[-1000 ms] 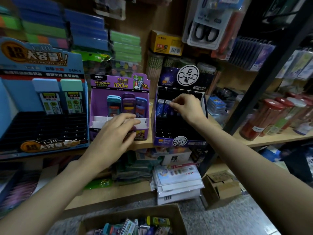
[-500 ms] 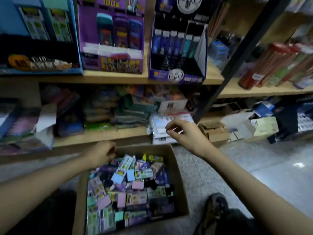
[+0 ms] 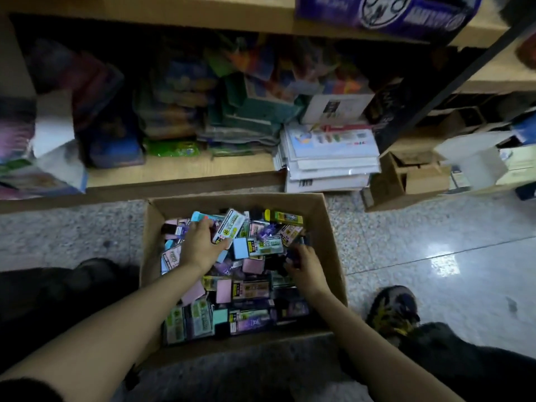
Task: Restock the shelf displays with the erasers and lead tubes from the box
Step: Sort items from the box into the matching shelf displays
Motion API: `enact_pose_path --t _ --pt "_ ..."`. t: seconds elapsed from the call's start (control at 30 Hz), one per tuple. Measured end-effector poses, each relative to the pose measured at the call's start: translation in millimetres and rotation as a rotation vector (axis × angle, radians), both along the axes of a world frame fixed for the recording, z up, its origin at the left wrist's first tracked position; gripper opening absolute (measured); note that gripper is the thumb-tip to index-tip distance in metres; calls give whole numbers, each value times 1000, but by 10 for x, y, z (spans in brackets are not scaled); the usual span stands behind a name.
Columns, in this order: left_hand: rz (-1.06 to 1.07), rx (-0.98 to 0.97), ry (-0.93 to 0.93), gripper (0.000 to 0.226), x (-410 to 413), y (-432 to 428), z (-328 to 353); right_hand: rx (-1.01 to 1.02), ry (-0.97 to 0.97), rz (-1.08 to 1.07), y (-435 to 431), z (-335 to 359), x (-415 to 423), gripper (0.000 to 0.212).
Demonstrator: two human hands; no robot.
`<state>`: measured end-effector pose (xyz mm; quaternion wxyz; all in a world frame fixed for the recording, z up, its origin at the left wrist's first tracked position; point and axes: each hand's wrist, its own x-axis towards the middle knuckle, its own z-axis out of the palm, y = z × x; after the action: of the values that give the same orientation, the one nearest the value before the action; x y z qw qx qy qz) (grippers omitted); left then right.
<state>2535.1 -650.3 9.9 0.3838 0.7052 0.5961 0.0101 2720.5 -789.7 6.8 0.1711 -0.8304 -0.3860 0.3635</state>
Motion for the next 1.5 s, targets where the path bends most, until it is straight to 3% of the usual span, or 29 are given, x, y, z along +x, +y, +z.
enact_pose_path --t 0.13,0.33,0.57,0.77,0.87,1.1,1.23,1.33,1.43,1.5 --pt "21 12 5 52 106 71 -177 40 -165 357 351 -167 169 54" --pt "16 -1 43 46 122 105 -357 -125 -259 752 870 -273 419 58" --pt "36 -13 -113 36 -16 56 -375 -74 -395 857 922 -297 323 54" --pt "196 18 -228 22 -162 58 -298 -41 -284 954 850 -268 98 62" --pt "304 -72 -317 13 -205 56 -264 -60 -225 790 742 -285 -54 65" --pt "327 -291 -383 11 -241 -87 -207 -191 108 -78 516 -352 -169 65" --pt "327 -371 -408 10 -237 -214 -180 -159 296 -407 534 -347 -322 42" --pt "364 -396 -432 16 -235 -286 -158 -146 323 -427 603 -353 -529 50" --pt "366 -403 -437 20 -241 -307 -155 -181 203 -347 636 -340 -632 61" --pt "382 -412 -458 20 -244 -304 -153 -150 260 -400 645 -345 -637 59"
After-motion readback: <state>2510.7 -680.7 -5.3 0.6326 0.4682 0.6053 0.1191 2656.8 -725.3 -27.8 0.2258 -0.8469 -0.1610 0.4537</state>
